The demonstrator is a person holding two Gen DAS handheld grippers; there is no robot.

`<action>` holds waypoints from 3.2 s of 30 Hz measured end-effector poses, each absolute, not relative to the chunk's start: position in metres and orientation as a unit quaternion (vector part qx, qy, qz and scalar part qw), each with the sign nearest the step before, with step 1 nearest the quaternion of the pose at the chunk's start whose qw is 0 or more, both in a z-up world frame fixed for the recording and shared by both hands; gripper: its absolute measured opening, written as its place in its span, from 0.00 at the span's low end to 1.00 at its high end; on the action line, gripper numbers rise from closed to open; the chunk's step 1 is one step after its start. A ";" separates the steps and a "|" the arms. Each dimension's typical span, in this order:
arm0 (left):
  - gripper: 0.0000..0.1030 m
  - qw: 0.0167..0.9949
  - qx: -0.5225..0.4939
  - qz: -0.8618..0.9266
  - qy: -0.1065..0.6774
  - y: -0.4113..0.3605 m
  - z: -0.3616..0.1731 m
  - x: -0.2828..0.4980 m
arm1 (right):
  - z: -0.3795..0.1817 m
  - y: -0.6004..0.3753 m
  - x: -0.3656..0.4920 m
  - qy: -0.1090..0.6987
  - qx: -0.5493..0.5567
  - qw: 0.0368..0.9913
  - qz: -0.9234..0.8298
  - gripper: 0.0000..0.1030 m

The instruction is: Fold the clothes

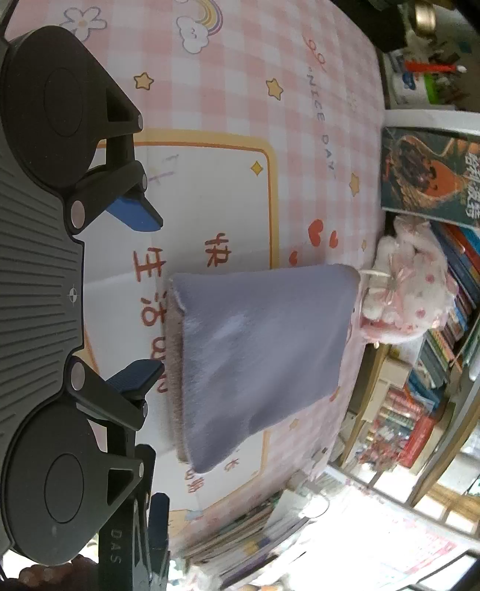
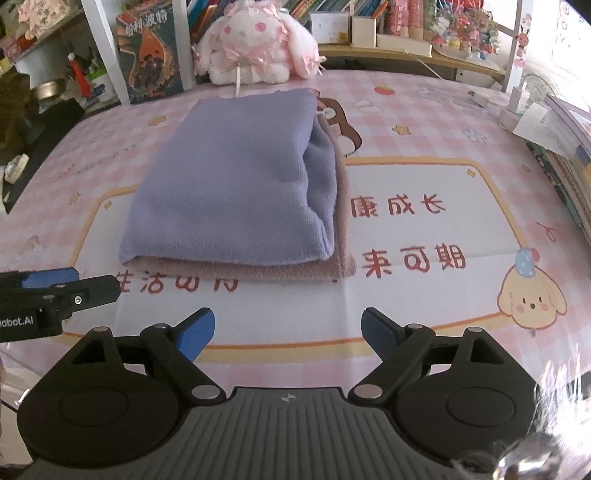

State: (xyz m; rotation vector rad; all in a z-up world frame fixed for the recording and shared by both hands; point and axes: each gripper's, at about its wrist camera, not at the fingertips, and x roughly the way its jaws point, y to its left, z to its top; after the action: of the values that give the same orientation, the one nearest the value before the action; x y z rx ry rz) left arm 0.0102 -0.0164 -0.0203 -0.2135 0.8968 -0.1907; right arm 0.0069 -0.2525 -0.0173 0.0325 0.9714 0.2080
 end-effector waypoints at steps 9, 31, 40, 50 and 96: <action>0.76 0.897 -0.141 -0.073 0.413 -0.007 -0.012 0.043 | -0.015 -0.271 0.041 0.447 0.063 0.886 0.108 0.84; 0.58 0.829 -0.319 -0.079 0.453 -0.001 -0.052 0.108 | -0.050 -0.297 0.133 0.518 0.205 0.811 0.177 0.62; 0.43 0.898 -0.163 -0.076 0.401 -0.050 -0.008 0.093 | -0.019 -0.282 0.118 0.442 0.082 0.865 0.222 0.26; 0.55 0.841 -0.254 -0.100 0.468 -0.022 -0.039 0.117 | -0.042 -0.305 0.136 0.497 0.141 0.831 0.206 0.45; 0.44 0.887 -0.216 -0.104 0.394 -0.078 0.018 0.086 | 0.003 -0.333 0.098 0.394 0.135 0.874 0.251 0.27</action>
State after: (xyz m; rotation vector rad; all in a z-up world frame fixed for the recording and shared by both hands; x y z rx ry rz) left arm 0.0859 -0.0776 0.0176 -0.4500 0.8201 -0.2166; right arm 0.0980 -0.3335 0.0026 0.2818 0.8223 0.5246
